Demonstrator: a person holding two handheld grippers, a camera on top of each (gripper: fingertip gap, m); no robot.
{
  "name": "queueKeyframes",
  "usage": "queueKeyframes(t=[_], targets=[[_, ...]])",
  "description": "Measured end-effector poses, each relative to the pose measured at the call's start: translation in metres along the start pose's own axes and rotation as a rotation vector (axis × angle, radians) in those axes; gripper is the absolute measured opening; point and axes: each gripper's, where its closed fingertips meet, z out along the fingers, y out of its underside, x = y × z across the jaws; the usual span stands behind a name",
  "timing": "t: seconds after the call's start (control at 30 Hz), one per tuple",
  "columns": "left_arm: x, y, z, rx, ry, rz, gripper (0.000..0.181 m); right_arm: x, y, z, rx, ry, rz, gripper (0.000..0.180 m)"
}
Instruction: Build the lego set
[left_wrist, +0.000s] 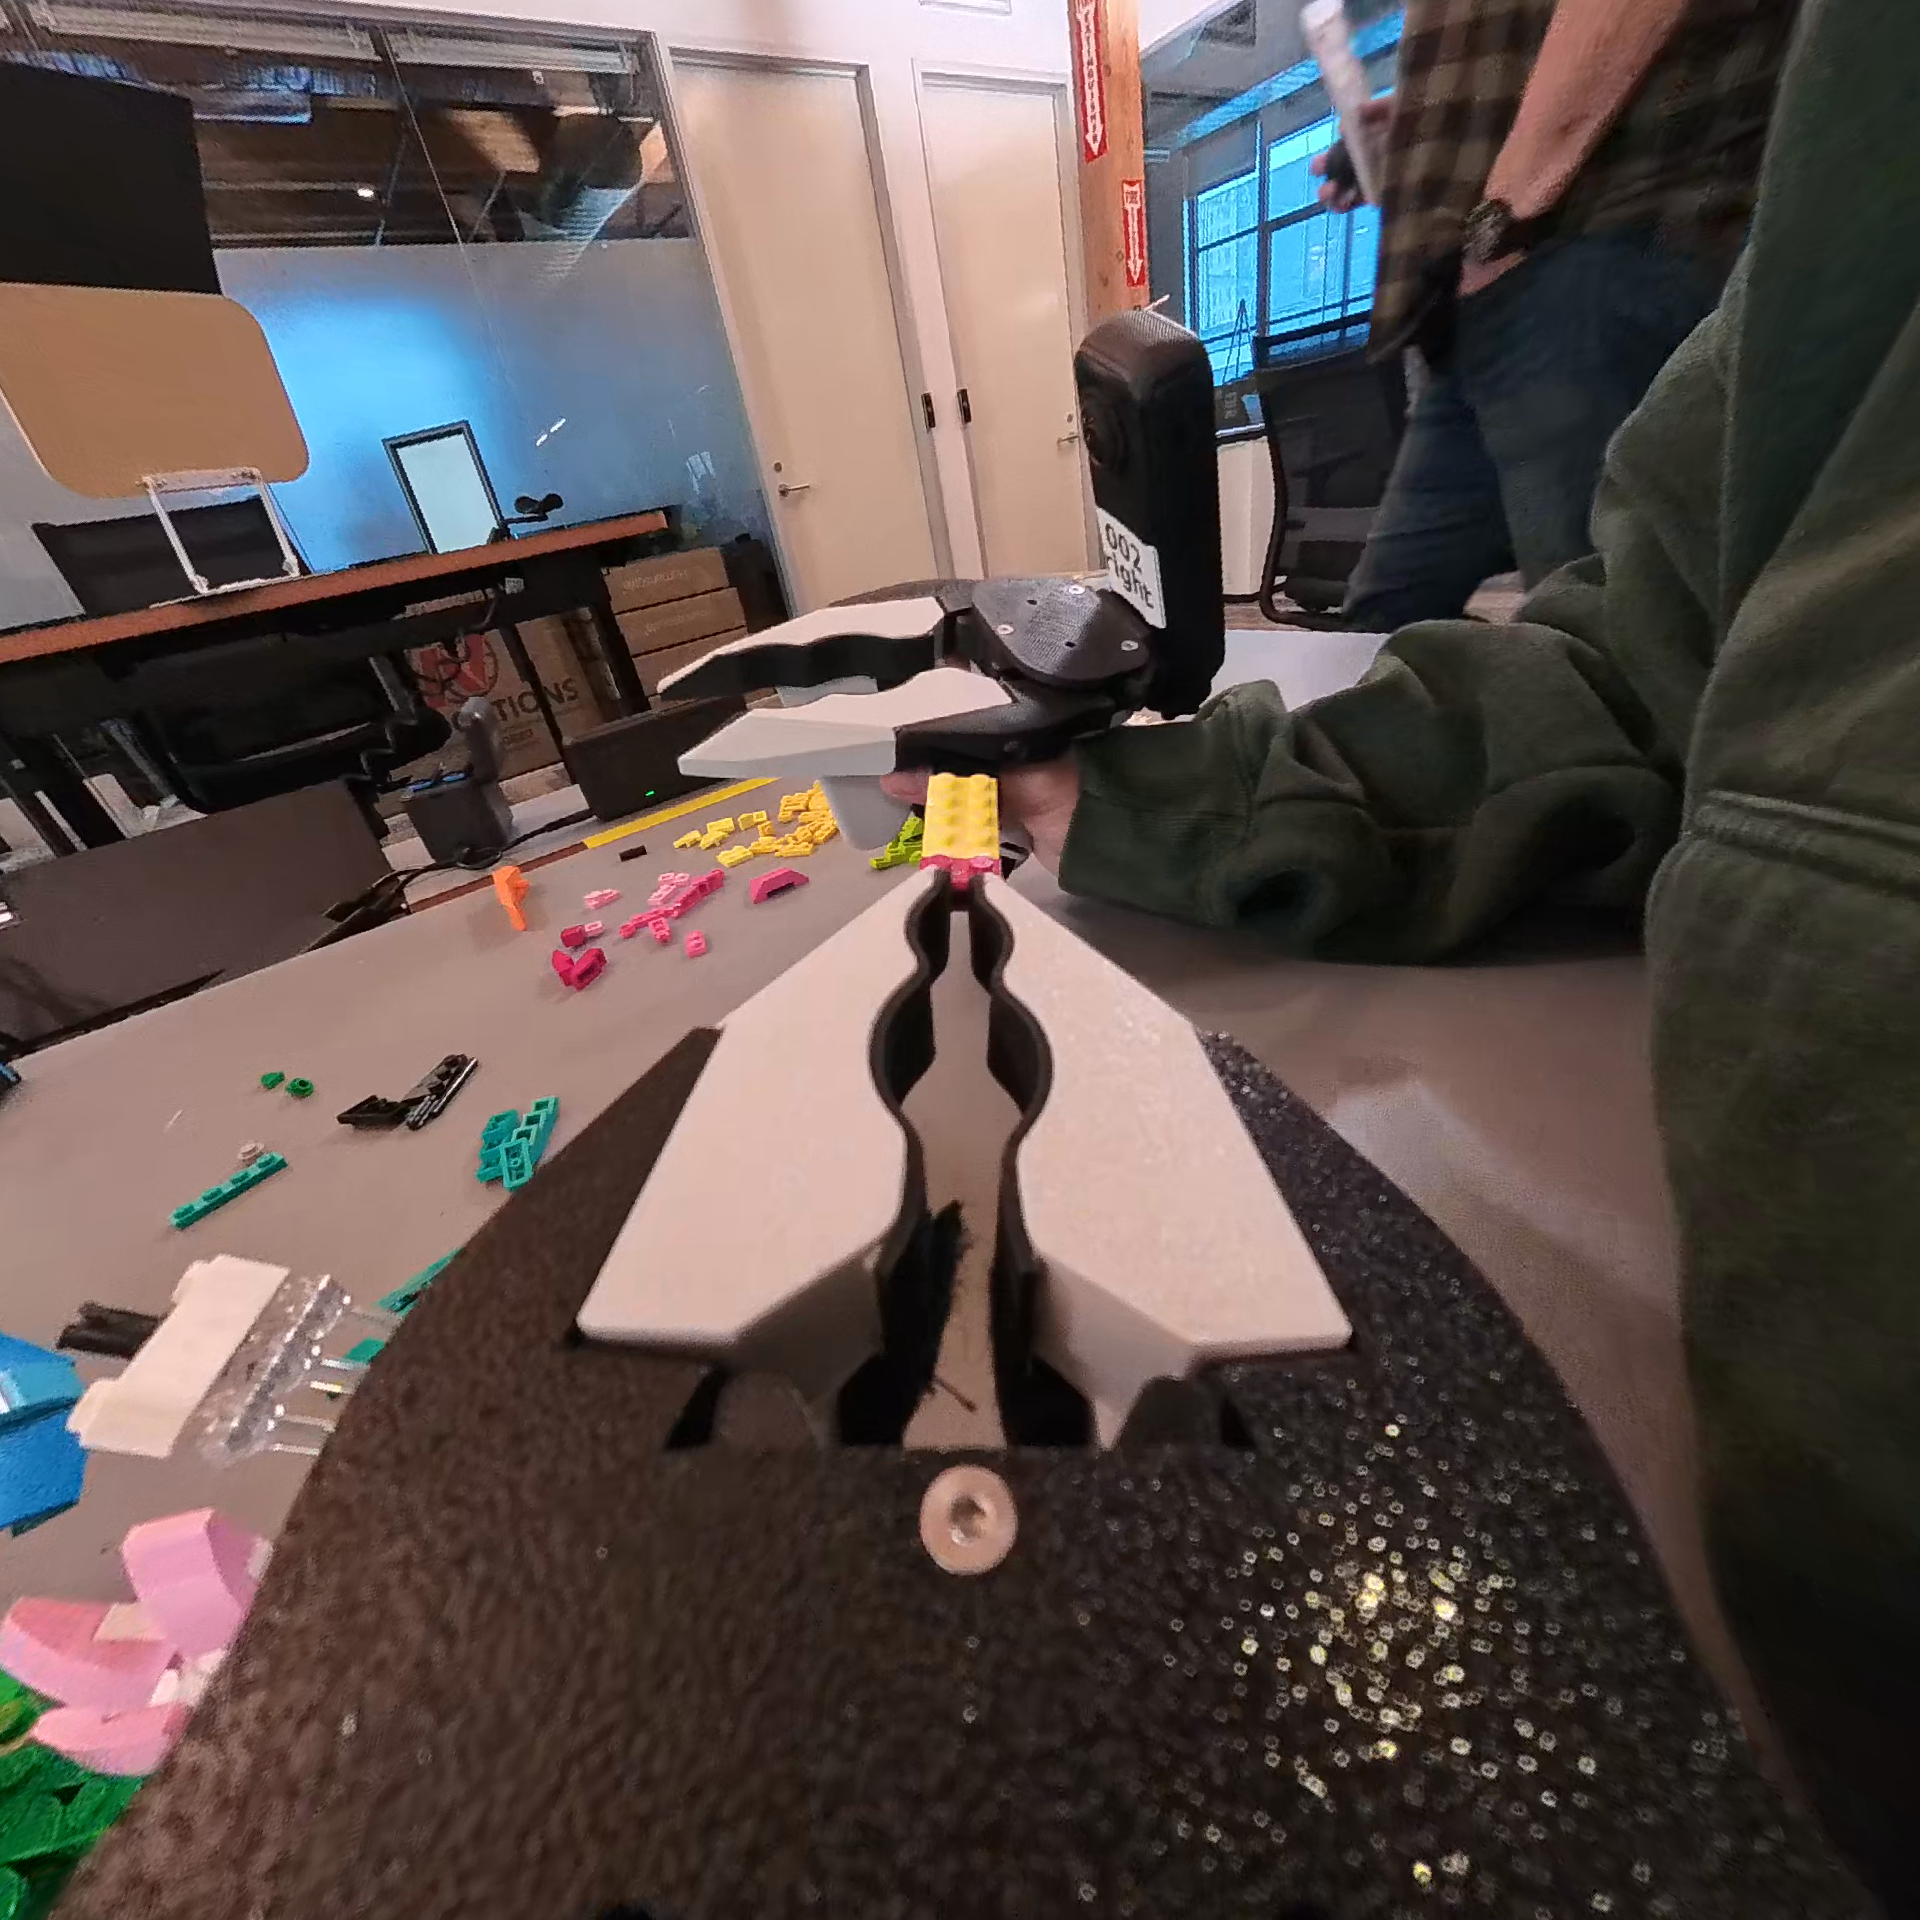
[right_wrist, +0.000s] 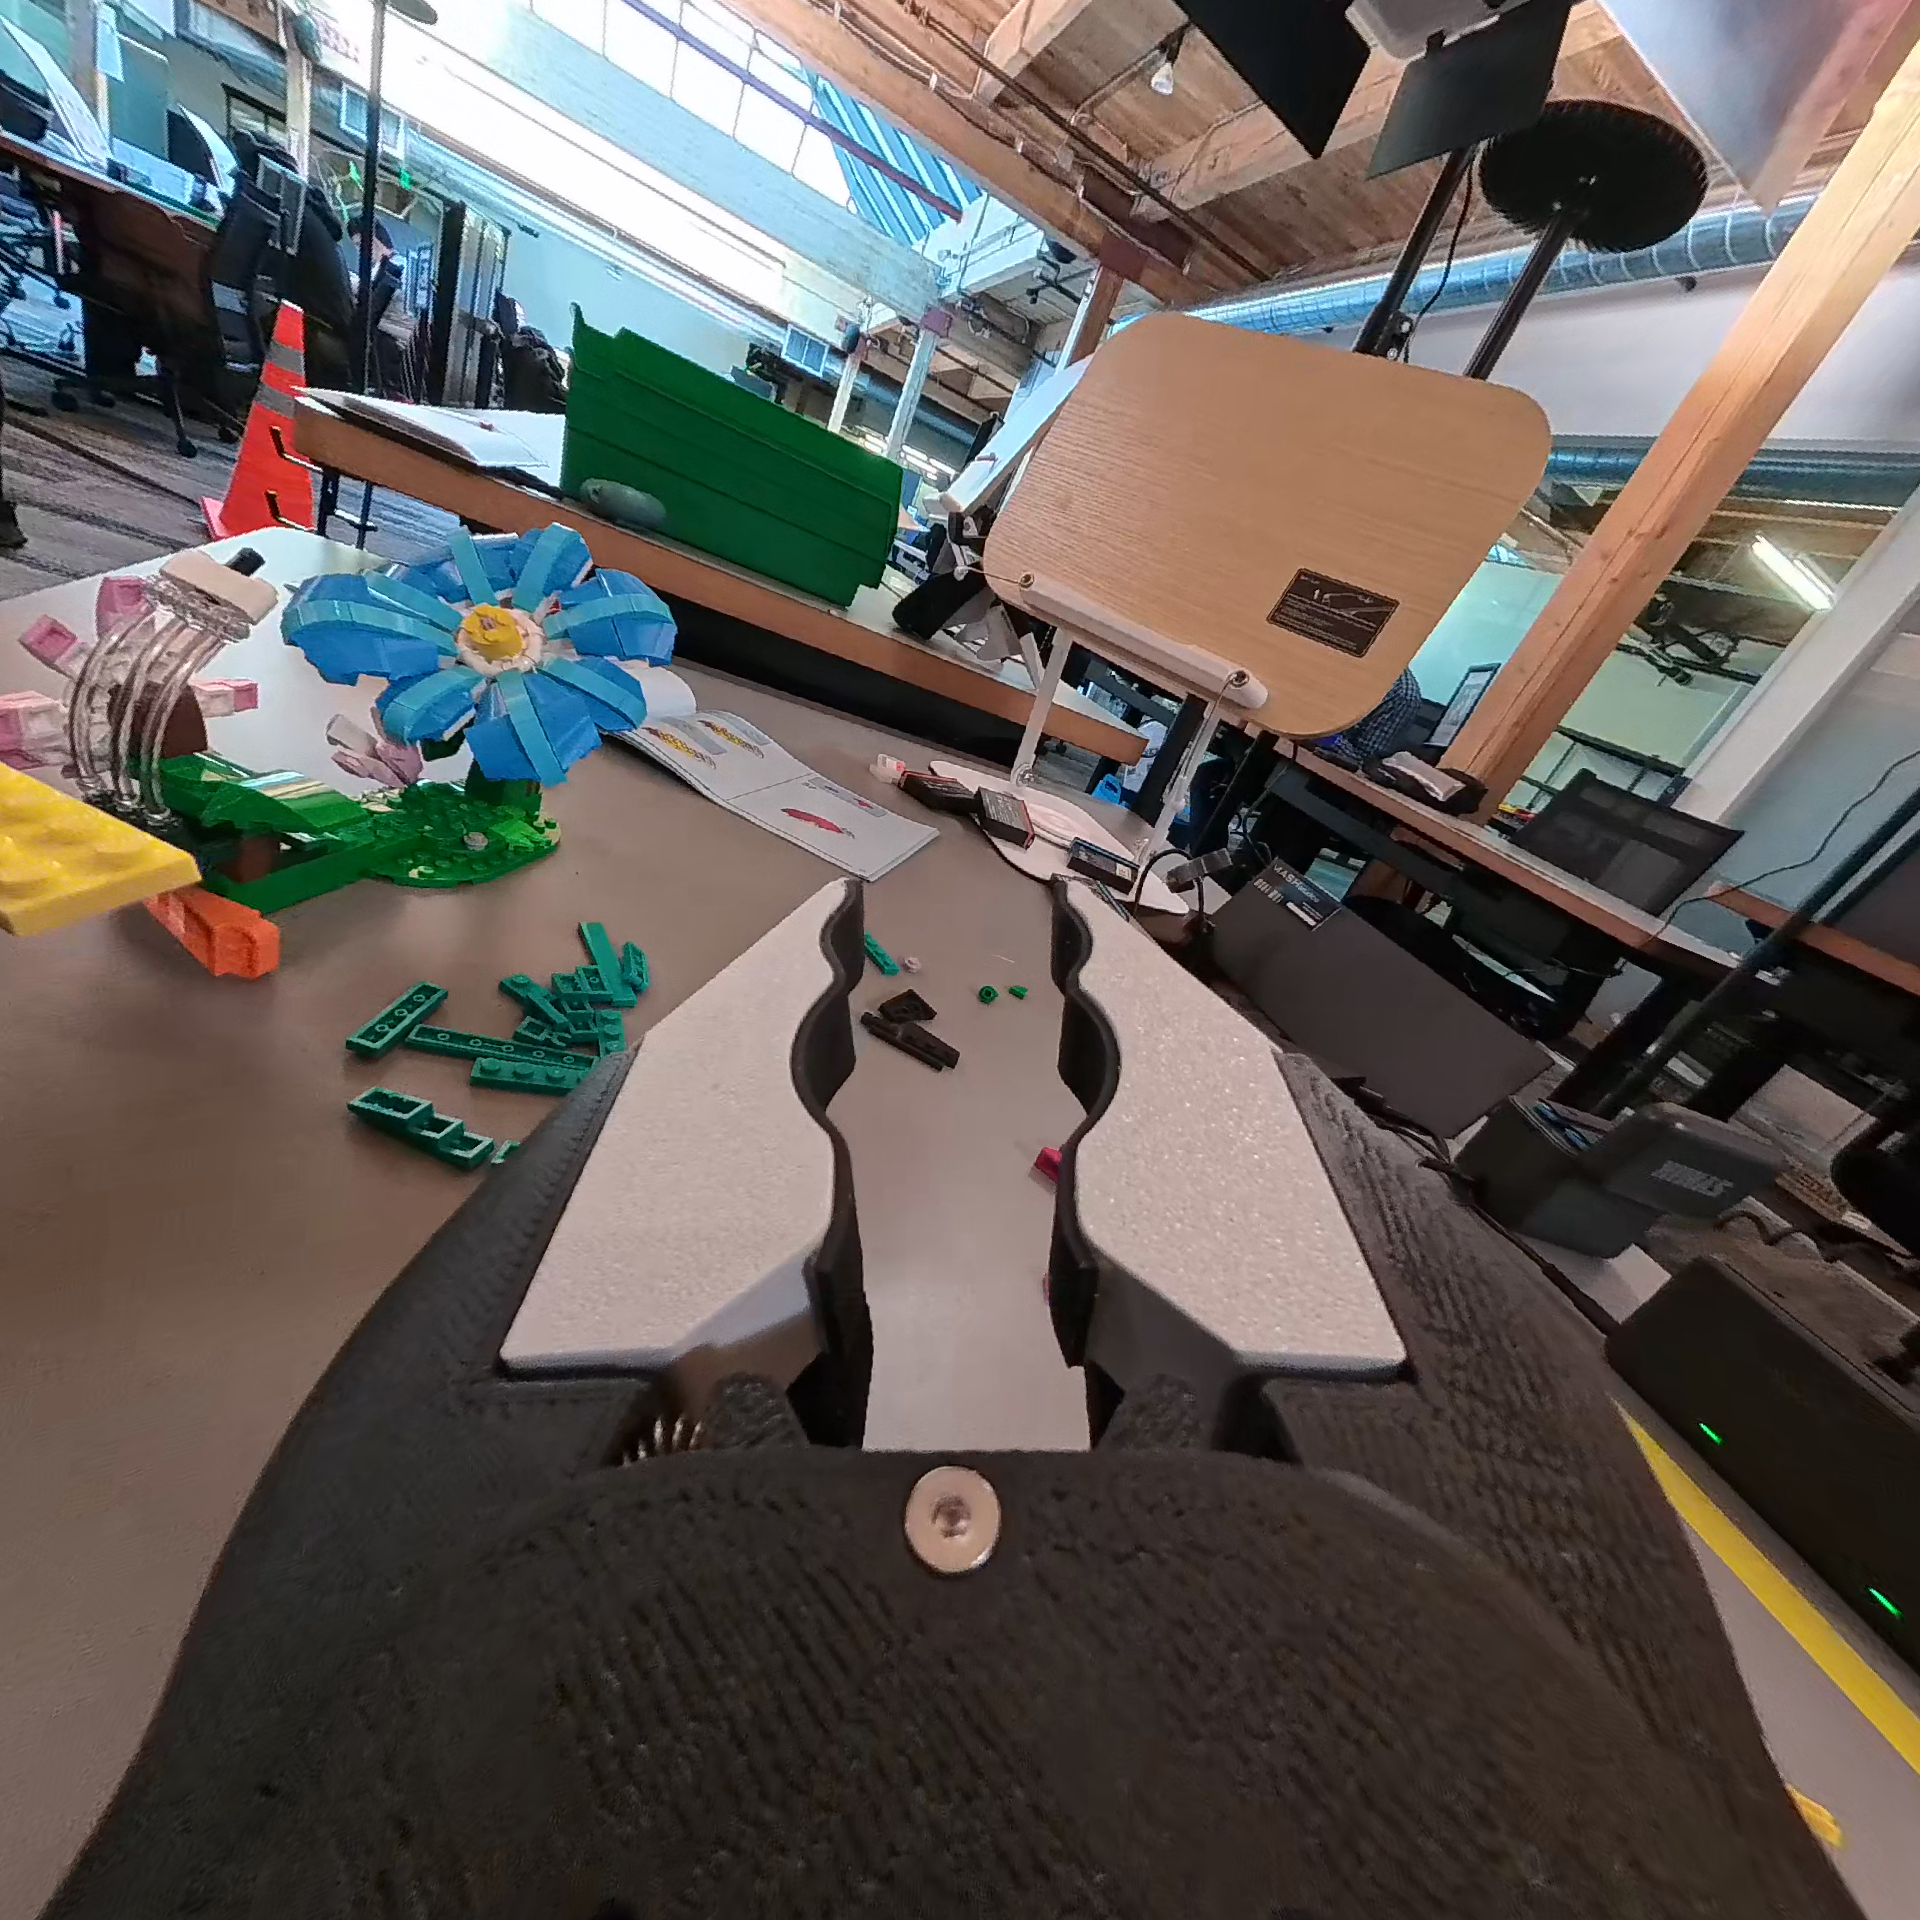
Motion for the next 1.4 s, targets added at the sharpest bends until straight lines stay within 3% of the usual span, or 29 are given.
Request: queueKeyframes(t=[1.4], targets=[[-0.0032,-0.0003,-0.0005,0.001,-0.016,-0.011,0.000,-0.0025,0.0005,-0.0003,-0.001,-0.019,0.012,0.032]])
